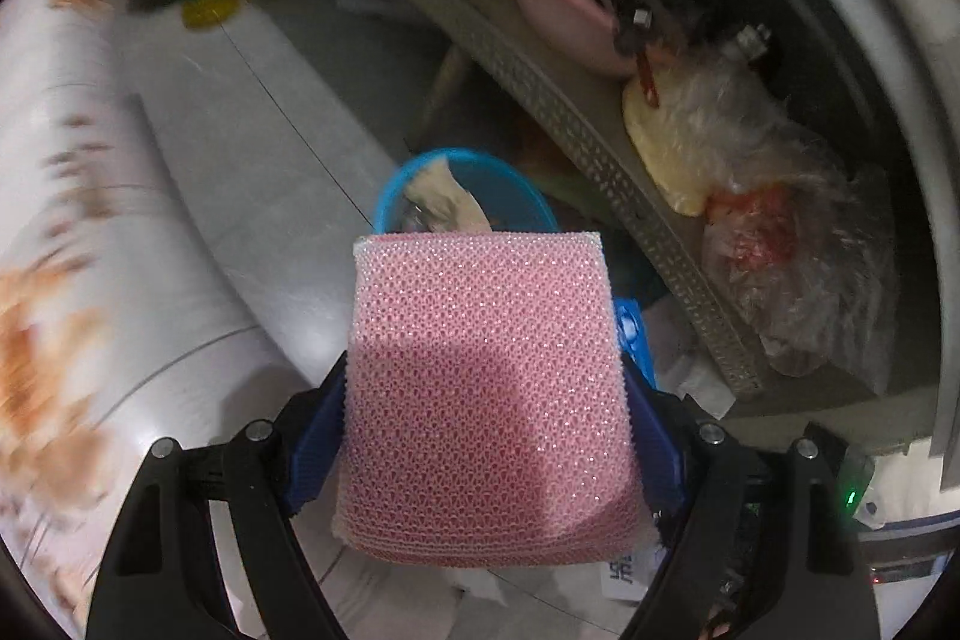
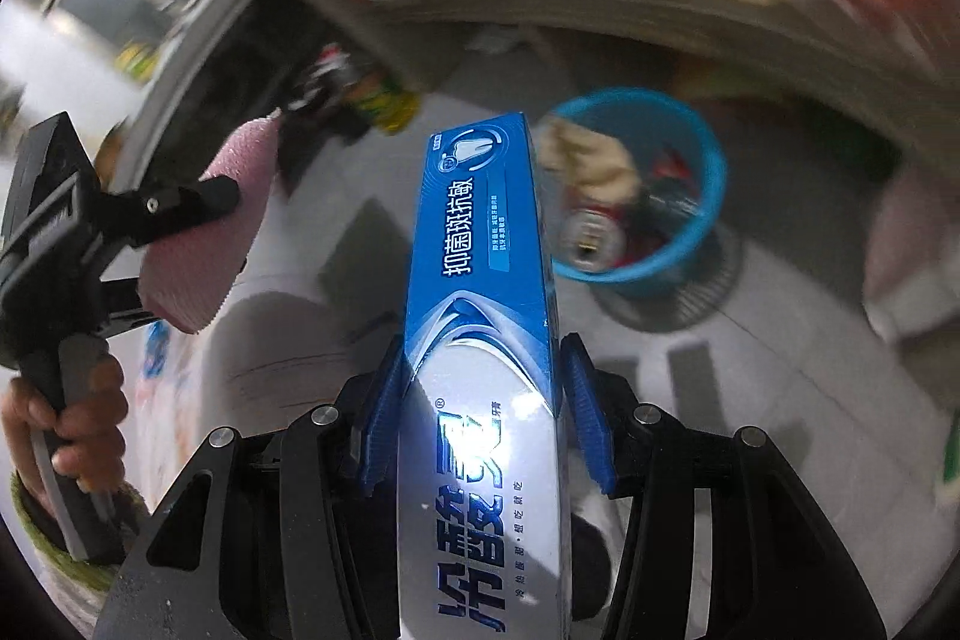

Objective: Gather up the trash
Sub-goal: 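Hold the sponge and box over the blue wastebasket and open both grippers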

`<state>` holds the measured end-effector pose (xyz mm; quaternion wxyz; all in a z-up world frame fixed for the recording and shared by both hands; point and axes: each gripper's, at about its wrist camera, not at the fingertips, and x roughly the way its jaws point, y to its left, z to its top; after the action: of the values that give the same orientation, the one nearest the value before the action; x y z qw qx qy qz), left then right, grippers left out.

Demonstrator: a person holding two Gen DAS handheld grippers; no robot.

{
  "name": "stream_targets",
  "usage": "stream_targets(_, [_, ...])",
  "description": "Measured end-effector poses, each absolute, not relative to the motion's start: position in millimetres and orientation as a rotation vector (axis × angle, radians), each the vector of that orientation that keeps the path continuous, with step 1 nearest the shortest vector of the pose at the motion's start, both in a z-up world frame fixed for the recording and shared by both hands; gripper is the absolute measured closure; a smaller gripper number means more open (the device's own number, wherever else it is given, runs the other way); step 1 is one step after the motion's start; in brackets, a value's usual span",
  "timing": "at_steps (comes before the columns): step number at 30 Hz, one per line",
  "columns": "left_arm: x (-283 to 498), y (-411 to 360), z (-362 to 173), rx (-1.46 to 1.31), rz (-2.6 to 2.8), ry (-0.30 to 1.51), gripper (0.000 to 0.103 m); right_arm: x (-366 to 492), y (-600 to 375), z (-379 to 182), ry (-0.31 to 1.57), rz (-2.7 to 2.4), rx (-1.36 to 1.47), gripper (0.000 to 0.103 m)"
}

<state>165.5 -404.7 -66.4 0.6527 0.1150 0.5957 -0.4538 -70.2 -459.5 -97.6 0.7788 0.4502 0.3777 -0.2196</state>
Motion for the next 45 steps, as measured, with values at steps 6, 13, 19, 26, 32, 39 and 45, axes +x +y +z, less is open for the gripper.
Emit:
stream_targets(6, [167.5, -483.7, -125.6, 0.376, -0.973, 1.452, 0.023, -83.8, -479.1, -124.5, 0.829, -0.524, 1.045, 0.055])
stream_targets(13, [173.2, -550.3, -169.5, 0.375, -0.942, 1.519, 0.022, -88.2, -492.4, -143.2, 0.845, -0.551, 1.097, 0.055])
stream_targets(19, [182.7, -587.6, -183.7, 0.258, -0.956, 1.521, 0.011, -91.4, -503.9, -153.1, 0.858, -0.579, 1.116, 0.055])
stream_targets(26, [186.7, -569.5, -151.7, 0.222, -1.004, 1.48, 0.011, -76.1, -514.5, -155.9, 0.876, -0.604, 1.064, 0.055])
stream_targets(32, [192.0, -515.9, -84.2, 0.234, -1.065, 1.382, 0.011, -22.6, -539.2, -162.1, 0.915, -0.605, 0.929, 0.054])
stream_targets(39, [185.9, -429.3, -22.8, 0.291, -1.079, 1.256, 0.011, 48.2, -572.4, -193.5, 0.995, -0.687, 0.691, 0.026])
stream_targets(45, [174.1, -347.5, -5.5, 0.243, -1.074, 1.212, 0.011, 10.4, -559.6, -186.7, 0.948, -0.749, 0.679, 0.026])
